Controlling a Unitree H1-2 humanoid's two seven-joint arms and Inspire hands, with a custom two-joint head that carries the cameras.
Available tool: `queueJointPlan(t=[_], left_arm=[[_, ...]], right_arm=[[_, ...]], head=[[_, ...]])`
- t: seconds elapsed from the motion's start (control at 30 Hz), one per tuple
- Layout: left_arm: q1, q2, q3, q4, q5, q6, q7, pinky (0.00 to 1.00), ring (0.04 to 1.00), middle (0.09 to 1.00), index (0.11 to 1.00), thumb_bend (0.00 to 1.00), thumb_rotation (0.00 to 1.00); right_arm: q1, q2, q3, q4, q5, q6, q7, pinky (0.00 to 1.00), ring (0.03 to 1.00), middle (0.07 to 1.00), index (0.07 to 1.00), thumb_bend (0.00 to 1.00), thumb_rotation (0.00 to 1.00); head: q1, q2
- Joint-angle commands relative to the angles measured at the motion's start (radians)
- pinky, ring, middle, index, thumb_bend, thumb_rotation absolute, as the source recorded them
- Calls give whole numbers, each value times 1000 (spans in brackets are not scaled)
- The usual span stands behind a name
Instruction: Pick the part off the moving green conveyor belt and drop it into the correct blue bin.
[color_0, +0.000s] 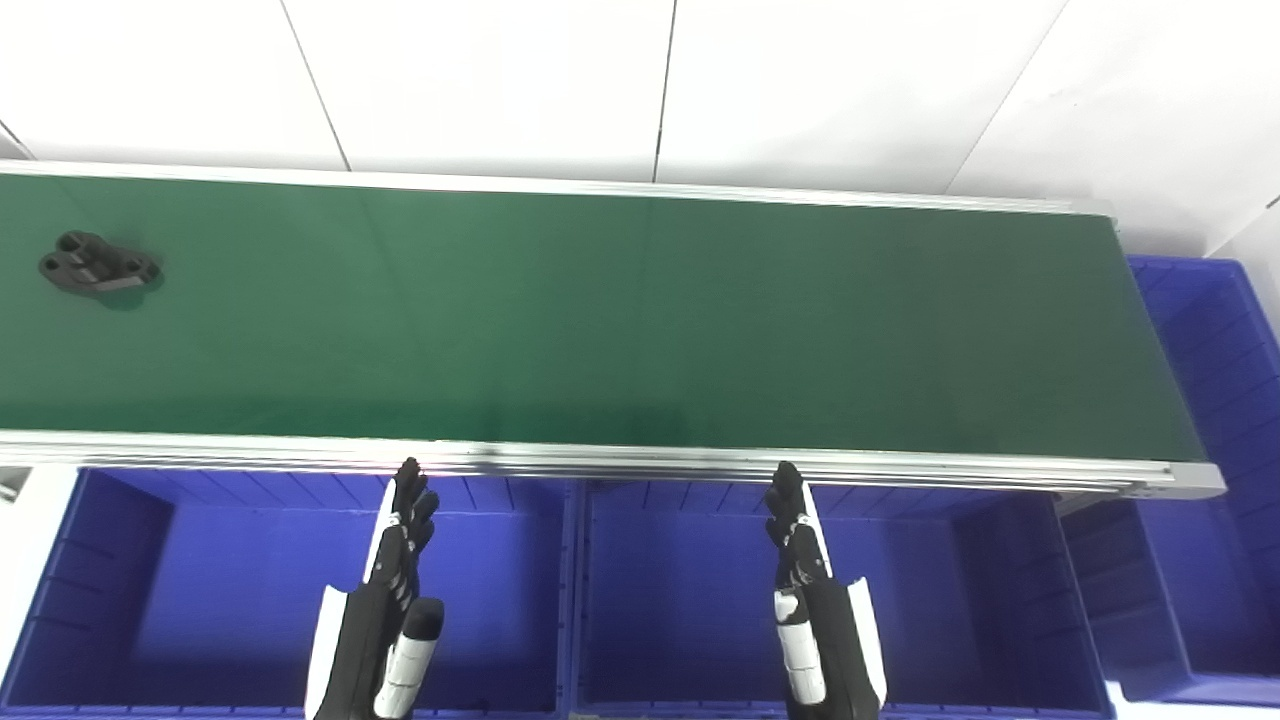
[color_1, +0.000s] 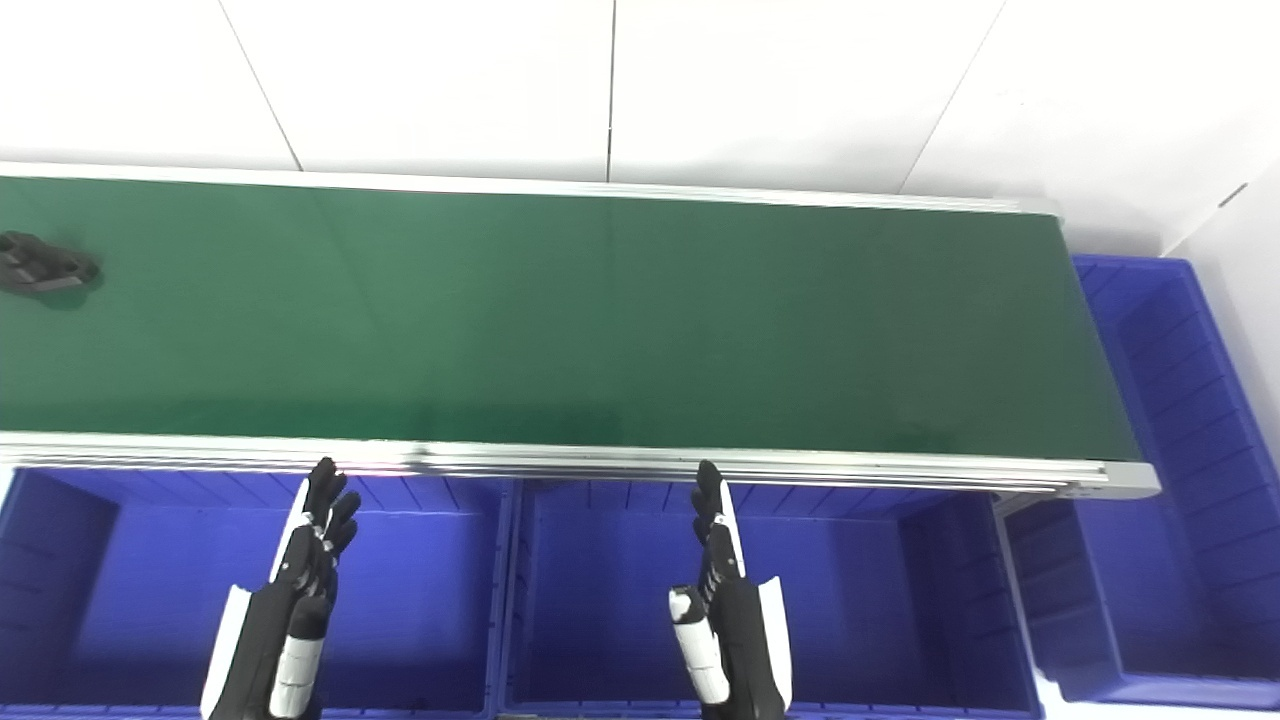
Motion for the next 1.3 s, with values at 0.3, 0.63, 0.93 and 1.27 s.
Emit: queueJointPlan(t=[0.3,0.63,0.93,1.27], left_arm=[[9,5,-5,-20,4,-41,-6,963,966,1000,1000,811,974],[9,7,-5,-24,8,-36,-7,964,964,1000,1000,837,983],[12,6,-6,-22,10,-42,-5,992,975,1000,1000,797,980],[7,8,-6,-14,1,-51,-7,1000,986,1000,1000,792,983]], right_arm=[[8,9,3,-21,-2,-21,9,1000,996,1000,1000,785,980],[9,10,3,-18,-8,-25,6,1000,998,1000,1000,783,978],[12,10,4,-23,-6,-21,7,1000,994,1000,1000,783,977],[9,8,5,-21,1,-25,10,1000,997,1000,1000,785,972]], head=[[1,0],[-1,1],[0,1],[0,1]])
